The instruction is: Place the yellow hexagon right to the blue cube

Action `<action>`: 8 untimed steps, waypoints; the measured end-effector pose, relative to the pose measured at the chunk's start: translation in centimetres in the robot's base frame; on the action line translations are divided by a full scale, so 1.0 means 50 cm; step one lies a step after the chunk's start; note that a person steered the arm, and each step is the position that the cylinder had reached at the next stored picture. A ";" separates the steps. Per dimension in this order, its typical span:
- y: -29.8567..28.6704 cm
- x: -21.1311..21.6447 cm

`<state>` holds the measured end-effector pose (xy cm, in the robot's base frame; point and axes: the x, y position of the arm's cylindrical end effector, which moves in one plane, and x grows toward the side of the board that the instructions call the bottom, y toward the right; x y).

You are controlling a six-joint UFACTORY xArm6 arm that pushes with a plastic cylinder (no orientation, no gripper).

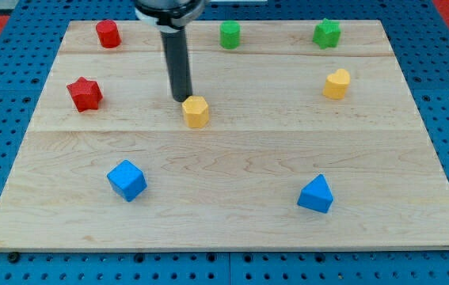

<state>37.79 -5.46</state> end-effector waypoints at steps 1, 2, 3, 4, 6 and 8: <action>0.017 0.037; -0.053 0.128; -0.089 0.194; -0.113 0.214; 0.020 0.122; 0.093 0.159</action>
<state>45.76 -0.81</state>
